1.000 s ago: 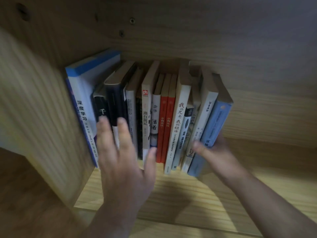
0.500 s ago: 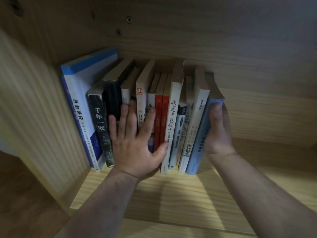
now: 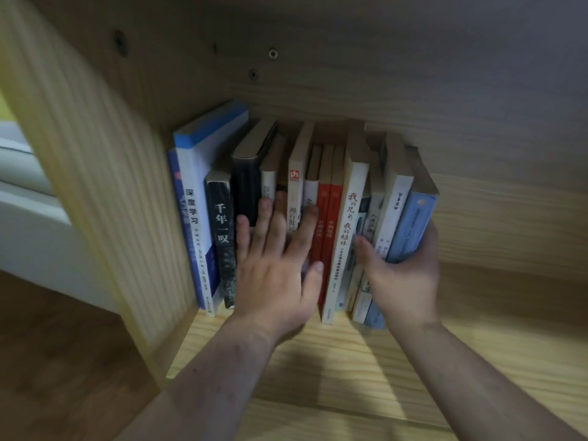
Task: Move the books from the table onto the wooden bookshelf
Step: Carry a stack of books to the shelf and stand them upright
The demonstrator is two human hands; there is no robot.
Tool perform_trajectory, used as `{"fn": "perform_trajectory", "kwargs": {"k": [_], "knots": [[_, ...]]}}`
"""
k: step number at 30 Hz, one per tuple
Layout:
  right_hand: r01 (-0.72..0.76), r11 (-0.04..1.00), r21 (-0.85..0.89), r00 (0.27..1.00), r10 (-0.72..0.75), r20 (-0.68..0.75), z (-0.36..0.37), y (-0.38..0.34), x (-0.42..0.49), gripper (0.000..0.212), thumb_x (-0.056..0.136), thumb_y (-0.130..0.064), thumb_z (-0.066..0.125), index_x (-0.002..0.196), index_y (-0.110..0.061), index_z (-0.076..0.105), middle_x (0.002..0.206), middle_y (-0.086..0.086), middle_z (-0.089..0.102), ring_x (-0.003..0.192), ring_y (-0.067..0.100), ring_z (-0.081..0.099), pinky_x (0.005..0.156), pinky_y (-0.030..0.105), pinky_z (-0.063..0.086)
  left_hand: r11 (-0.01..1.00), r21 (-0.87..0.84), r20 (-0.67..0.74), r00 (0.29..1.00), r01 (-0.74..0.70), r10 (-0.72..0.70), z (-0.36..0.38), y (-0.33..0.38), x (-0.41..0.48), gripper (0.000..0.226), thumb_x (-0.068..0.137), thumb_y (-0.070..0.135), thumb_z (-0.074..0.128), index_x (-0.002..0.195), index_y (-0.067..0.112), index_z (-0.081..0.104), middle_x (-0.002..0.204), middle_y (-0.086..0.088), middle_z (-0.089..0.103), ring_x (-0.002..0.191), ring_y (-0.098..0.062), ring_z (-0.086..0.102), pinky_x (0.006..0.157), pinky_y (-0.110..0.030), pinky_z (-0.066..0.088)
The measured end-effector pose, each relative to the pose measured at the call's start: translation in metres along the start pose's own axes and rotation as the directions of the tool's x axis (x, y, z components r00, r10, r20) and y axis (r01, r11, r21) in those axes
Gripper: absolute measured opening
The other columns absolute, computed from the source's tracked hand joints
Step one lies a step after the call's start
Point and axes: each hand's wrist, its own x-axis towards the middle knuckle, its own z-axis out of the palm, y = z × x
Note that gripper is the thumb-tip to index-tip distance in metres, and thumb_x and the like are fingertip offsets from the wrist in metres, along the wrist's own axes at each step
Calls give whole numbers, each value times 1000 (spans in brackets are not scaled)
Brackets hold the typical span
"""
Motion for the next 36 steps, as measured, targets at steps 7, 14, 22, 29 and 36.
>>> {"fn": "perform_trajectory", "kwargs": {"k": [7, 14, 22, 29, 36], "knots": [[-148, 983, -112, 986, 139, -89, 0, 2, -13, 60, 69, -19, 93, 95, -54, 52, 90, -21, 74, 78, -5, 73, 57, 7, 53, 938, -247, -40, 965, 243, -260, -30, -17, -56, 80, 81, 24, 68, 150, 15, 27, 152, -2, 23, 140, -24, 23, 109, -40, 27], [-254, 938, -238, 959, 212, -188, 2, 11, -24, 64, 66, -28, 94, 109, -40, 48, 96, -18, 65, 75, -22, 61, 52, -1, 44, 832, -397, 232, 920, 387, -316, -22, -21, -56, 103, 93, 31, 61, 149, 42, -25, 149, 32, -43, 134, 0, 7, 95, -23, 40], [-306, 891, -337, 951, 270, -149, -2, 13, -24, 64, 71, -38, 89, 118, -32, 45, 93, -18, 64, 67, -11, 61, 46, 2, 41, 825, -459, 246, 939, 330, -239, -12, -24, -58, 107, 91, 31, 65, 141, 64, -24, 145, 31, -48, 137, -1, -9, 103, -30, 16], [-332, 867, -371, 917, 389, 87, -24, 12, -15, 69, 75, -29, 89, 118, -44, 36, 98, -22, 65, 77, -15, 66, 55, 3, 50, 828, -419, 350, 907, 374, -233, -10, -33, -44, 103, 87, 24, 72, 139, 64, -8, 156, 23, -37, 149, -15, 10, 105, -31, 19], [-358, 877, -320, 867, 440, 236, -32, 10, -13, 72, 79, -16, 87, 133, -32, 41, 116, -12, 69, 105, 0, 69, 100, 31, 57, 964, -175, 267, 952, 202, -151, -12, -29, -57, 97, 90, 33, 62, 155, 42, -9, 157, 6, -43, 151, -21, -21, 118, -48, 25]]}}
